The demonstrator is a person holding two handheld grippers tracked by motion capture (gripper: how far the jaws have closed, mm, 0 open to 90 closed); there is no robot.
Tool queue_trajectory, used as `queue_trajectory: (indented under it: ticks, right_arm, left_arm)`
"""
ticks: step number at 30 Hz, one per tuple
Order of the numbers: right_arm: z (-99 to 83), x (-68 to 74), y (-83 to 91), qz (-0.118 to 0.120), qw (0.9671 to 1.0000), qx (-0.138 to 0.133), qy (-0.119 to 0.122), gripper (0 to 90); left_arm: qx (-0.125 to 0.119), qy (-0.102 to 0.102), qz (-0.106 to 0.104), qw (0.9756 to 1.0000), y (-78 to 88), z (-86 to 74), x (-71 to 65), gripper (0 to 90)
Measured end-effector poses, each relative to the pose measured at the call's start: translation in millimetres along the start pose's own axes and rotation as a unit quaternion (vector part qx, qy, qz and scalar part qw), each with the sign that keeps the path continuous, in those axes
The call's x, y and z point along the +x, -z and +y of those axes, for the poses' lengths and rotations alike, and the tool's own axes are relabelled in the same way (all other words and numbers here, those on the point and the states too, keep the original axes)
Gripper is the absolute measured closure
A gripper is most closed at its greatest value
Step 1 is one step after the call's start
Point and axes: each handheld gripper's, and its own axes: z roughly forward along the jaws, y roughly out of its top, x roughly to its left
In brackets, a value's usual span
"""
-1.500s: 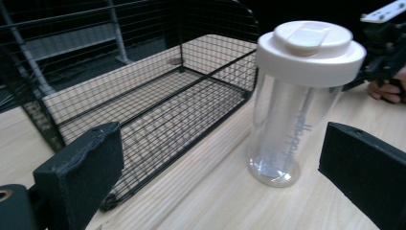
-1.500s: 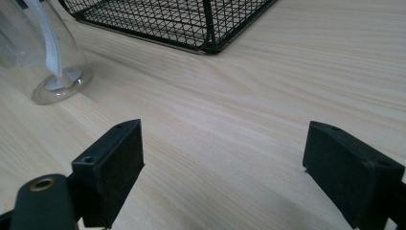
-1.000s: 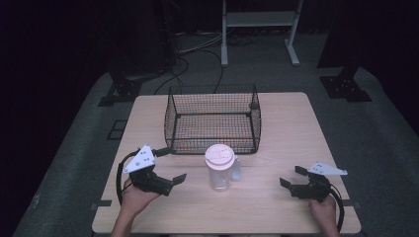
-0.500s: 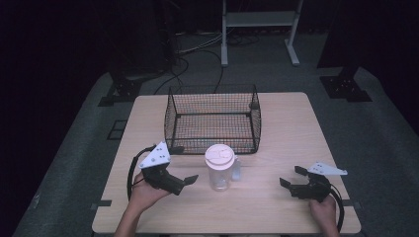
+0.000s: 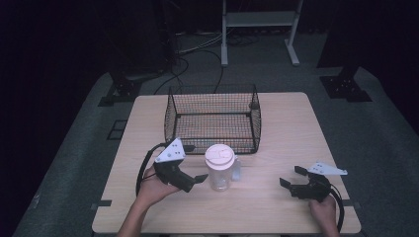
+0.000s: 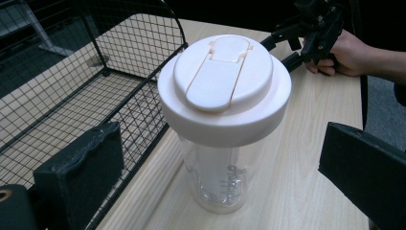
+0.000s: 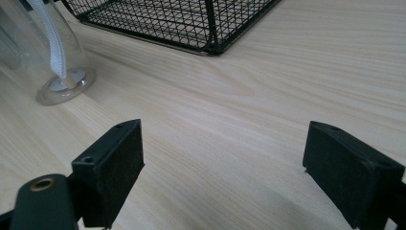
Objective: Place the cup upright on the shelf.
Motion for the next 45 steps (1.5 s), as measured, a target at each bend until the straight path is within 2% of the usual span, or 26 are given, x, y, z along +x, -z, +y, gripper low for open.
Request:
queue_trajectory:
  ticks: [7, 12, 14, 20, 29, 33, 39, 45]
  right_arm:
    - [0.0, -0.2, 0.0, 0.003, 1.0, -0.001, 0.001, 12.9]
    - [0.0, -0.2, -0.1, 0.005, 1.0, -0.001, 0.002, 12.9]
    - [0.0, -0.2, -0.1, 0.005, 1.0, -0.001, 0.002, 12.9]
    - [0.0, -0.3, -0.1, 0.006, 1.0, -0.001, 0.001, 12.9]
    - [0.0, -0.7, -0.2, 0.008, 1.0, -0.002, 0.002, 12.9]
    - [0.1, -0.6, -0.2, 0.01, 1.0, -0.002, 0.002, 12.9]
    - [0.1, -0.6, -0.2, 0.01, 0.9999, -0.002, 0.002, 12.9]
    - [0.1, -0.6, -0.2, 0.01, 0.9999, -0.002, 0.002, 12.9]
  left_arm:
    - [0.014, -0.004, -0.014, 0.9998, -10.1, 7.9, 2.5, 0.6]
    - [0.035, 0.0, -0.011, 0.9993, -18.9, 12.4, 3.7, 0.7]
    - [0.036, 0.001, -0.013, 0.9993, -20.2, 12.4, 3.5, 0.7]
    - [0.051, 0.007, -0.026, 0.9983, -29.7, 14.7, 3.9, 0.7]
    - [0.078, 0.015, -0.058, 0.9952, -46.1, 19.8, 10.8, 0.7]
    - [0.095, 0.01, -0.063, 0.9934, -52.9, 22.3, 11.2, 0.7]
    - [0.108, 0.002, -0.067, 0.9919, -60.3, 26.3, 11.7, 0.7]
    - [0.117, 0.006, -0.072, 0.9904, -66.7, 27.8, 13.0, 0.7]
